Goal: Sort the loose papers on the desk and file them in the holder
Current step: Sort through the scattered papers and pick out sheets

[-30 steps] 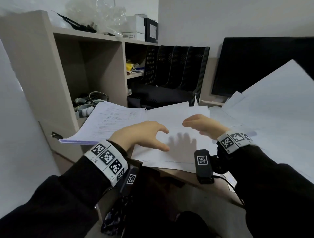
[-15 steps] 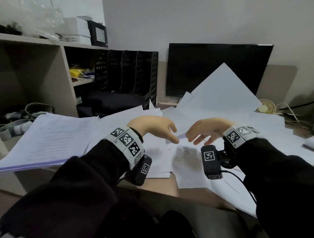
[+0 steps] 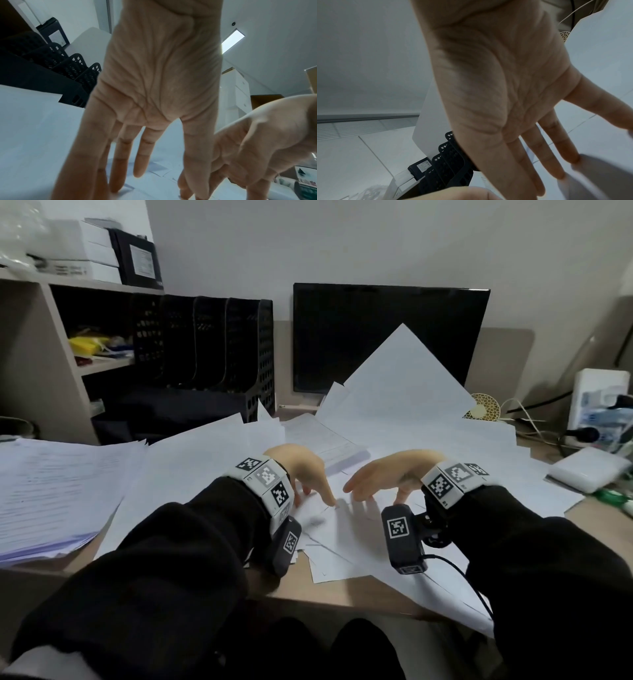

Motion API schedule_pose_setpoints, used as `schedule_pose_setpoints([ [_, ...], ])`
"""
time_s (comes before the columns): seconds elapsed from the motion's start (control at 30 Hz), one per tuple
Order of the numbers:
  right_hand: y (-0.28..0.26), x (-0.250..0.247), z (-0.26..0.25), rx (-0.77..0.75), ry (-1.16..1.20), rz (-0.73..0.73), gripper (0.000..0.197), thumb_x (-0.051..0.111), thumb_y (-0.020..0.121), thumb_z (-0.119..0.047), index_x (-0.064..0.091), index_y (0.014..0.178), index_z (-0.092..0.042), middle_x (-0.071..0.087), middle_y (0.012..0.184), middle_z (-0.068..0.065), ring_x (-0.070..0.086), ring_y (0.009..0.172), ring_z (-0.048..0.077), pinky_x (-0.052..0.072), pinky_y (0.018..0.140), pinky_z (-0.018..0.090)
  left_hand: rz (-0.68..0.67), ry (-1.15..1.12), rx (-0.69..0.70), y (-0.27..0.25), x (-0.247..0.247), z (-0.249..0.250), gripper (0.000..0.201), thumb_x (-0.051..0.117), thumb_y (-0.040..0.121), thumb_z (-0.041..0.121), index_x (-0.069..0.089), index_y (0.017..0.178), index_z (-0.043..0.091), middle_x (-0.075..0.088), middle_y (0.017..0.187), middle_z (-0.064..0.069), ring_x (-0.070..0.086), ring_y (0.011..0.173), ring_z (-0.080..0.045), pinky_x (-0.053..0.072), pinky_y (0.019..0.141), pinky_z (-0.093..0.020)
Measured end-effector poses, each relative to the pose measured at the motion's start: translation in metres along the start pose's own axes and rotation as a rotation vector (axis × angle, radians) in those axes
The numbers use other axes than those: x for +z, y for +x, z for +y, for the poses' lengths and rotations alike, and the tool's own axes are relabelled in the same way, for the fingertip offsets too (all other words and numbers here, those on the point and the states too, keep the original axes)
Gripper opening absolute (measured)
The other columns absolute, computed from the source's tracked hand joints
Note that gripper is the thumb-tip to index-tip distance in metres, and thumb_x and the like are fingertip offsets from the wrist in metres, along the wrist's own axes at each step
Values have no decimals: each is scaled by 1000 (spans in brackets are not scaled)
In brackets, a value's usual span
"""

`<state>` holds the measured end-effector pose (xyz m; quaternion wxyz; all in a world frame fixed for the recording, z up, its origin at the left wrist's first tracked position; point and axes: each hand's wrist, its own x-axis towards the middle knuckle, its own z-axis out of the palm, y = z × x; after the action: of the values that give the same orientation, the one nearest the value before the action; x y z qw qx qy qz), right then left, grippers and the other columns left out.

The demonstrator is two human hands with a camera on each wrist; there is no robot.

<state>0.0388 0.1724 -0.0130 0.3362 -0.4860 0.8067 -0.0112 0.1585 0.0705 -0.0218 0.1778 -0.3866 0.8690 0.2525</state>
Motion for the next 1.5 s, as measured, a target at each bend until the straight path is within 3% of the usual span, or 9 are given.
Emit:
schedule_pose_setpoints([
  [0.17, 1, -2, 12, 29, 43, 42, 43, 51, 99, -25, 45, 140, -13, 44, 145, 8, 31, 139, 21, 42, 107, 45, -66, -199, -47, 8, -2, 0, 37, 77, 80, 21, 58, 103, -1, 53, 88, -9, 57, 59, -20, 55, 75, -34],
  [0.27, 6, -4, 19, 26, 119, 73, 38, 52, 98, -22, 52, 133, -9, 49, 138, 7, 40, 131, 17, 46, 103, 39, -57, -241, -16, 7, 0, 3, 23, 72, 83, 11, 53, 96, 8, 51, 80, -7, 51, 64, -18, 47, 65, -27],
  [0.43, 17, -11, 24, 20, 217, 34, 12, 47, 95, -20, 57, 95, -14, 50, 97, 2, 51, 92, 11, 49, 84, 37, 218, -279, 130, -8, -19, 9, 33, 59, 89, 3, 51, 117, 19, 54, 71, 0, 54, 52, -5, 46, 52, -14],
  [0.63, 19, -14, 29, -6, 351, 53, 38, 49, 99, -20, 46, 136, -12, 45, 134, -2, 44, 130, 14, 47, 86, 39, 479, -336, 171, -22, -56, -7, 31, 57, 88, 2, 61, 115, 18, 59, 94, -1, 56, 67, -9, 49, 52, -16],
  [0.8, 26, -18, 34, 29, 395, 32, 9, 48, 98, -22, 54, 91, -22, 48, 105, -4, 49, 110, 13, 48, 69, 32, 776, -425, 317, -33, -85, -21, 27, 53, 89, 3, 60, 107, 21, 62, 99, 0, 62, 77, -9, 46, 47, -14],
  [0.93, 31, -24, 32, 58, 445, 66, 30, 46, 99, -33, 52, 120, -13, 54, 109, 1, 54, 110, 19, 51, 73, 39, 964, -405, 442, -50, -108, -35, 24, 54, 88, 8, 63, 105, 21, 64, 93, 0, 56, 74, -11, 43, 60, -21],
  [1.07, 41, -35, 30, 8, 696, 184, 49, 48, 97, -44, 45, 124, -3, 57, 99, 14, 63, 81, 29, 53, 71, 43, 916, -422, 390, -56, -123, -62, 19, 57, 86, 5, 65, 95, 20, 63, 88, -5, 55, 70, -14, 43, 58, -23],
  [1.27, 66, -34, 2, -88, 829, 351, 64, 50, 98, -30, 11, 149, -23, 60, 100, 19, 66, 62, 28, 59, 52, 35, 842, -430, 168, -35, -115, -116, 21, 63, 84, 9, 67, 101, 21, 71, 94, -13, 60, 76, -19, 50, 62, -27],
  [1.5, 88, -27, -18, -96, 798, 281, 29, 54, 97, -15, 55, 118, 5, 64, 83, 11, 66, 63, 20, 58, 56, 31, 748, -603, -46, -11, -91, -167, 39, 75, 78, 23, 60, 114, 23, 70, 96, -2, 68, 88, -18, 57, 75, -31],
])
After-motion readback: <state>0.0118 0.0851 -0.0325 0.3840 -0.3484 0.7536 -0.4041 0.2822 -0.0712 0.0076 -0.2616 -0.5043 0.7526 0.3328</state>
